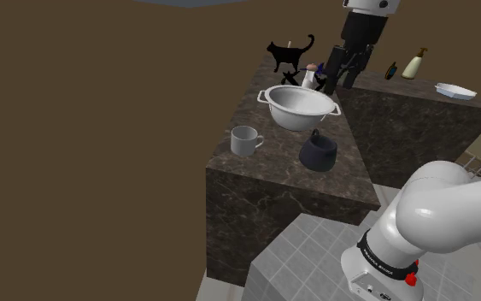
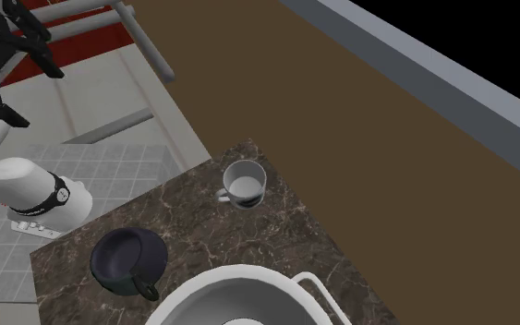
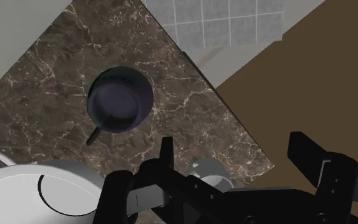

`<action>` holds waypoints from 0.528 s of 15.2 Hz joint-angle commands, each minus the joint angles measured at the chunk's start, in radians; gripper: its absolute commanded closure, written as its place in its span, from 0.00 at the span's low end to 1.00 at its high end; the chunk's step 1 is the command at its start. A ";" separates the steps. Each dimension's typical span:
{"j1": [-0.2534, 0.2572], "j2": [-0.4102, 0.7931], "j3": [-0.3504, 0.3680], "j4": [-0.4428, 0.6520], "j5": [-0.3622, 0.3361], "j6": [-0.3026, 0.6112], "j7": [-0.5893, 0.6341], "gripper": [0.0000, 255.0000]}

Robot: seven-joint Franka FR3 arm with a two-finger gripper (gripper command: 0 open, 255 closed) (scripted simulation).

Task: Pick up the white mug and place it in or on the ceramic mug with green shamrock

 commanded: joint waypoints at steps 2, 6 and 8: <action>0.002 0.021 0.005 -0.011 0.002 0.032 0.006 0.00; 0.008 0.119 0.026 -0.043 0.008 0.156 0.028 0.00; 0.011 0.175 0.036 -0.050 0.010 0.216 0.039 0.00</action>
